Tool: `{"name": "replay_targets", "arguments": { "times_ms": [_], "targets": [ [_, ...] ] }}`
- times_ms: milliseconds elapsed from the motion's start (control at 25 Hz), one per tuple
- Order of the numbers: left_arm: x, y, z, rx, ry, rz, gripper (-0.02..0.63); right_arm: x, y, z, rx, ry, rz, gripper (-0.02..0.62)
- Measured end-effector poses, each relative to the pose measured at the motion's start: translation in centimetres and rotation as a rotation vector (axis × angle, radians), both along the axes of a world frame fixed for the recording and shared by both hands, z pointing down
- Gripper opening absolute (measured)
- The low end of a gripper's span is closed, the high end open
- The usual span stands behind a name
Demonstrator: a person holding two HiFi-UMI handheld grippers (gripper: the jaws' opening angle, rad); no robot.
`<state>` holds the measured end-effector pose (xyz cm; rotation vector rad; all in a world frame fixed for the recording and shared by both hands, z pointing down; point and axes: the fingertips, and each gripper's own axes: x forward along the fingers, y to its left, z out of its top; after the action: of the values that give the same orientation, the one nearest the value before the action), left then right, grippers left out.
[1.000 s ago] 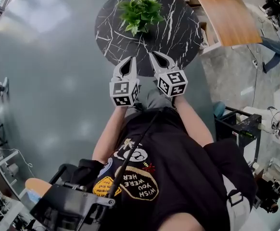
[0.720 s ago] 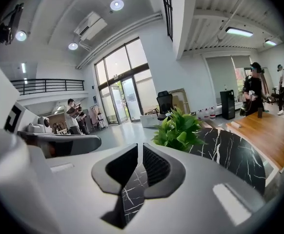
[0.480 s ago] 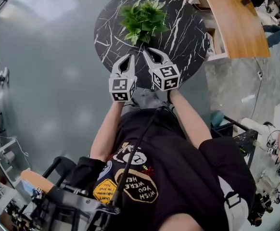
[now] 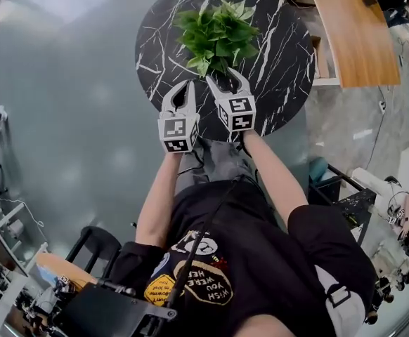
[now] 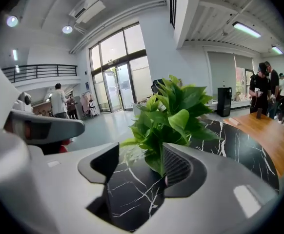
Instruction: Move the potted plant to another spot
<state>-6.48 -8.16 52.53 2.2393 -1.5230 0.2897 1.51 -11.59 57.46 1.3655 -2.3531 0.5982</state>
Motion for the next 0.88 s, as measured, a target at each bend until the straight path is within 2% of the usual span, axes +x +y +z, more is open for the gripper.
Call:
{"name": "replay_targets", "arguments": {
  "times_ms": [40,200,320,440,680,880],
  "targets": [
    [-0.3,-0.1,0.5,-0.008,0.014,0.001,0.005,-0.2,-0.8,1.0,0.003,0.013,0.018,0.305],
    [-1.5,0.8,3.3,-0.057,0.042,0.008,0.005,-0.5,-3.9,4.3,0.015,0.025,0.100,0.463],
    [-2.4,1.6,5.0,-0.095,0.049,-0.003,0.005,-0.3,-6.3,6.8,-0.008,0.016,0.140,0.520],
    [-3.0,2.0,6.1,-0.113,0.062,-0.015,0.005,-0.6,-8.1,9.5,-0.037,0.033,0.117,0.529],
    [-3.9,2.1,6.6,-0.121,0.080,-0.028,0.005,-1.7,-9.7,12.7,-0.031,0.085,0.059,0.537],
    [-4.7,2.2,6.8,-0.124,0.093,-0.046,0.005,-1.8,-10.5,13.1,0.015,0.105,0.078,0.497]
  ]
}}
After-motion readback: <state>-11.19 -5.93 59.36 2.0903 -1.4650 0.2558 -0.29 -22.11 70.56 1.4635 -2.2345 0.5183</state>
